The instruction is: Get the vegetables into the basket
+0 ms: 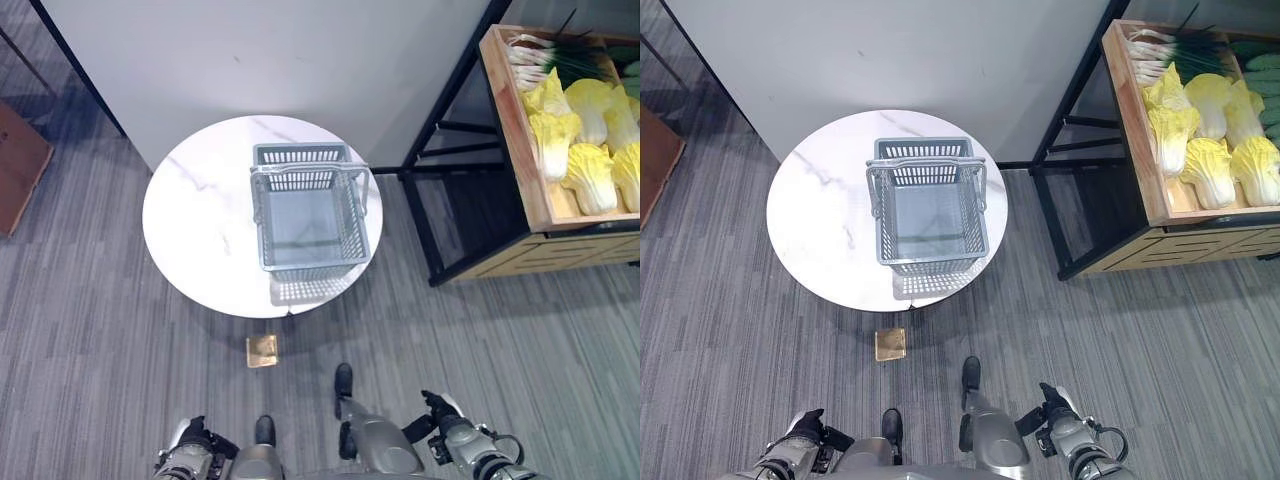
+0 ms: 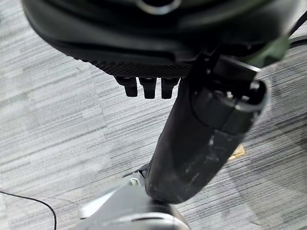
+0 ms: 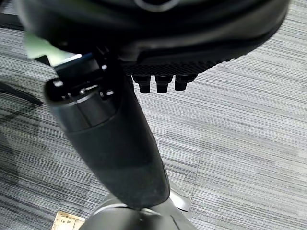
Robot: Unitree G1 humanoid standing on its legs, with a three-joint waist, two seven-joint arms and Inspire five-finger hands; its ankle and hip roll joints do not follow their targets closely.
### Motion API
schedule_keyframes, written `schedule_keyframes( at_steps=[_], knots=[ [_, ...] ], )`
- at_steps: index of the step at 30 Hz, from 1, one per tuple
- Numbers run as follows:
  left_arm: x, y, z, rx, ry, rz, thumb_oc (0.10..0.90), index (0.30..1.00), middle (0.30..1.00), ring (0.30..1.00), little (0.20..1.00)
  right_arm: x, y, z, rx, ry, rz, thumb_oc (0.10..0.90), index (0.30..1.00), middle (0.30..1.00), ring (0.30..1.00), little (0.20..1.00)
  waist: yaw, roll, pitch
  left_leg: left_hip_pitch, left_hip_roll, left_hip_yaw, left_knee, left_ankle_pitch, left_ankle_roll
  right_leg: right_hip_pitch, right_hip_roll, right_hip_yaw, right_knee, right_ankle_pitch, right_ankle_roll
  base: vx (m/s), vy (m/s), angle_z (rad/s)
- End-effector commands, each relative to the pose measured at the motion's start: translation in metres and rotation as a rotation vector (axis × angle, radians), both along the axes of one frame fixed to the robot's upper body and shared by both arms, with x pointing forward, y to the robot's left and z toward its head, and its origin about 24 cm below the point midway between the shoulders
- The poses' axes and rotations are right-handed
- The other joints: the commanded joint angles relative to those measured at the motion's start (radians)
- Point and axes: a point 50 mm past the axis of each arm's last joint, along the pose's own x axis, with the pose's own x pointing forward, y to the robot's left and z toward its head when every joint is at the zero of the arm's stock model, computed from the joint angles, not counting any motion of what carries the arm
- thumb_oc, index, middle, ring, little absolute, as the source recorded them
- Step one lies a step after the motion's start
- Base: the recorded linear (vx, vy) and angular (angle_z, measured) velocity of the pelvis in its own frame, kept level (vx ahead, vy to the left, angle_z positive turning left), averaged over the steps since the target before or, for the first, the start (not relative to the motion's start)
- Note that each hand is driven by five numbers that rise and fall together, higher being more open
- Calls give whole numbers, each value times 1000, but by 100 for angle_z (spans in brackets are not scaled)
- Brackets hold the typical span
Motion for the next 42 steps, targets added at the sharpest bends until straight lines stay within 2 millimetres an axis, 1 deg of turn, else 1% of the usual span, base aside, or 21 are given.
schedule_keyframes(
  at_steps=[1,5,9,10,12,14,16,17,18,22,26,30,32,34,36,37,38,39,40,41,42],
  knots=[
    [-5,-7,-3,-5,28,-49,900,1000,1000,1000,1000,2,-7,2,-8,-11,-26,900,1000,1000,1000,1000,-6,23,-14,-64,33,-19,4,78,-41,39,-65,67,102,-132,108,71,-148,14],
    [6,-14,-1,1,14,-161,900,1000,1000,1000,1000,4,-10,4,-19,-17,-12,900,1000,1000,1000,1000,-19,33,-16,-56,65,-20,52,77,-61,48,-28,53,125,-163,83,43,-152,4],
    [11,-18,0,-2,8,-201,900,1000,1000,1000,1000,-1,-16,3,-33,-4,-21,900,1000,1000,1000,1000,-26,39,-8,-81,75,-32,120,95,-74,61,-15,38,134,-180,67,21,-137,7],
    [18,-20,2,-5,-13,-215,900,1000,1000,1000,1000,-4,-22,3,-50,7,-23,900,1000,1000,1000,1000,-29,39,7,-127,79,-25,213,144,-93,75,-15,20,144,-189,54,-6,-121,11],
    [26,-21,5,5,-36,-240,900,1000,1000,1000,1000,-5,-26,4,-62,13,-26,900,1000,1000,1000,1000,-26,28,23,-187,78,-35,291,176,-97,81,-22,9,154,-197,46,0,-121,33],
    [30,-22,6,7,-47,-254,900,1000,1000,1000,1000,-10,-30,3,-71,28,-44,900,1000,1000,1000,1000,-31,33,19,-211,106,28,187,176,-83,98,-26,1,143,-208,57,99,-19,41],
    [30,-24,6,11,-46,-275,900,1000,1000,1000,1000,-10,-34,4,-81,28,-51,900,1000,1000,1000,1000,-9,39,25,-296,108,26,100,237,-84,118,-21,9,112,-201,65,185,20,5],
    [27,-24,4,18,-28,-289,900,1000,1000,1000,1000,-12,-34,3,-91,37,-43,900,1000,1000,1000,1000,-6,39,28,-314,113,22,53,274,-100,131,-17,19,89,-203,77,195,60,34],
    [23,-25,3,12,-19,-275,900,1000,1000,1000,1000,-12,-32,3,-89,37,-38,900,1000,1000,1000,1000,-6,38,19,-282,124,50,7,268,-102,136,-11,33,68,-202,83,138,60,46],
    [25,-25,4,22,-23,-281,900,1000,1000,1000,1000,-10,-25,1,-74,37,-28,900,1000,1000,1000,1000,-4,39,10,-260,132,55,-21,266,-103,122,-5,54,54,-198,82,49,60,-44],
    [29,-21,6,43,-31,-296,900,1000,1000,1000,1000,-3,-14,1,-51,16,-5,900,1000,1000,1000,1000,-4,19,16,-236,115,66,-31,243,-84,110,-18,73,57,-199,89,74,118,-50],
    [29,-20,7,50,-32,-295,900,1000,1000,1000,1000,3,-12,3,-44,-4,-1,900,1000,1000,1000,1000,-3,17,16,-230,101,71,-40,232,-76,101,-30,77,55,-195,100,30,84,-1],
    [30,-19,7,55,-35,-290,900,1000,1000,1000,1000,10,-10,6,-40,-33,9,900,1000,1000,1000,1000,-6,17,13,-228,92,75,-41,224,-72,95,-38,77,55,-192,107,45,111,-9],
    [32,-16,9,68,-41,-293,900,1000,1000,1000,1000,29,-7,16,-22,-122,6,900,1000,1000,1000,1000,-11,15,10,-224,80,83,-41,211,-67,91,-50,84,55,-186,116,41,113,2],
    [33,-15,9,74,-43,-293,900,1000,1000,1000,1000,35,-6,20,-15,-157,-2,900,1000,1000,1000,1000,-13,13,10,-222,77,86,-41,208,-66,89,-53,87,54,-184,119,15,60,-4],
    [33,-12,10,86,-48,-289,900,1000,1000,1000,1000,57,-5,36,0,-279,-7,900,1000,1000,1000,1000,-17,11,9,-219,73,92,-41,201,-62,83,-58,93,55,-179,124,20,70,-6],
    [33,-12,10,86,-48,-289,900,1000,1000,1000,1000,56,-6,36,-1,-279,-8,900,1000,1000,1000,1000,-16,11,9,-219,73,92,-41,201,-62,84,-58,93,55,-179,124,24,95,-7],
    [33,-9,11,95,-57,-275,900,1000,1000,1000,1000,78,-5,58,8,-414,5,900,1000,1000,1000,1000,-20,7,11,-217,70,97,-41,197,-59,80,-64,99,55,-174,130,10,48,-7],
    [33,-9,11,95,-57,-275,900,1000,1000,1000,1000,78,-5,58,7,-414,5,900,1000,1000,1000,1000,-19,7,11,-216,69,97,-41,197,-59,81,-64,99,55,-175,130,8,81,-7],
    [32,-6,12,100,-64,-258,900,1000,1000,1000,1000,96,-6,82,-1,-542,32,900,1000,1000,1000,1000,-23,4,13,-216,68,99,-41,193,-56,75,-68,105,56,-172,133,-1,46,-4],
    [33,-5,12,104,-69,-255,900,1000,1000,1000,1000,99,-8,87,-6,-572,28,900,1000,1000,1000,1000,-23,2,14,-214,65,102,-41,191,-54,74,-69,108,58,-172,135,2,68,-3]
  ],
)
